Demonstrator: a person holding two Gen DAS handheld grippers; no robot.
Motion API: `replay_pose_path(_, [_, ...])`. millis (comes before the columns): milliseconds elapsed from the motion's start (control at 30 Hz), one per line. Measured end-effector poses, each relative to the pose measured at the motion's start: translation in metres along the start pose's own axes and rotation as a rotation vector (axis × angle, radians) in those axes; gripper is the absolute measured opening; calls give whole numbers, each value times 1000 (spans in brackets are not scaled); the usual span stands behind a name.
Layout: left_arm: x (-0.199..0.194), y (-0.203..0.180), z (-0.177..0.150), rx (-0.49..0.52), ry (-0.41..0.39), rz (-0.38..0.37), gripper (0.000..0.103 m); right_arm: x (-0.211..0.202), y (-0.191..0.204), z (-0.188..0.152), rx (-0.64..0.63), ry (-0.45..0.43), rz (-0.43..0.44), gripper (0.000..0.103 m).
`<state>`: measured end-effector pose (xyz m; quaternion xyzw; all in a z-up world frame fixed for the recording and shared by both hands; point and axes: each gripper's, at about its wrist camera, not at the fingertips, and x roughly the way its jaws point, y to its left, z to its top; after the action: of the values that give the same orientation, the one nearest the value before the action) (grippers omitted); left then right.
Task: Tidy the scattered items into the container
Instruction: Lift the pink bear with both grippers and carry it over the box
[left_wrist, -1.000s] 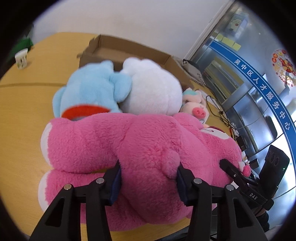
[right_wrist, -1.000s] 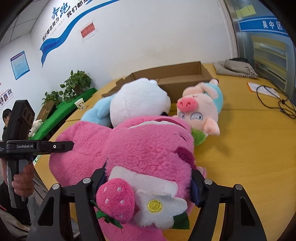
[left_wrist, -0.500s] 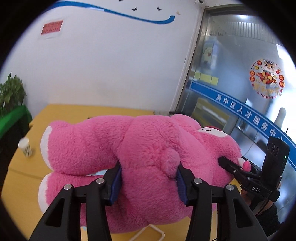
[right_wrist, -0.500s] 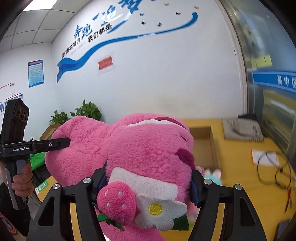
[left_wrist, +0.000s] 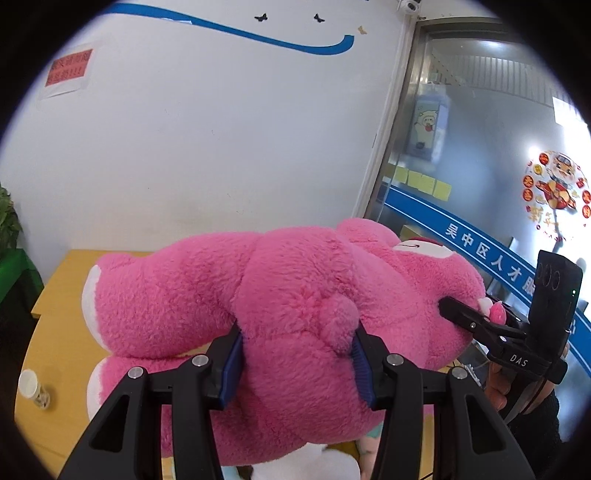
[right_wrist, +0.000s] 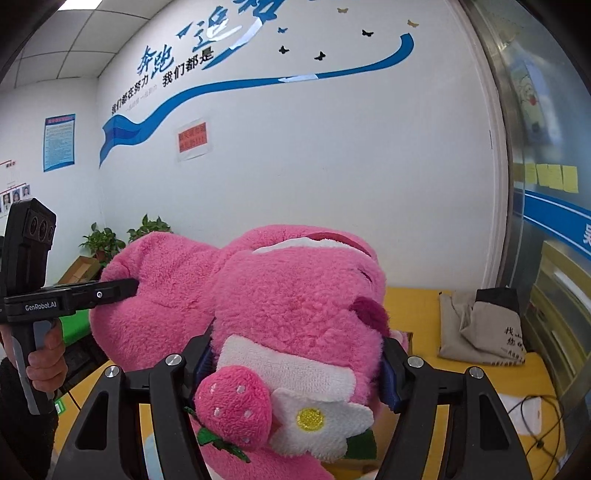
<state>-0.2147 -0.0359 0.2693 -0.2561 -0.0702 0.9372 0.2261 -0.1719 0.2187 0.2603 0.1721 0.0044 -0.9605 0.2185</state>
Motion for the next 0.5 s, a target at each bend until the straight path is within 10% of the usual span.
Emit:
replay_pose_path(233, [95,37,23,-7,44,11,49,91,-39,21,30,35,-1,74])
replay_pose_path(500, [241,86,-26,-73,225,-20,49,217,-108,-44,139,180,-42,74])
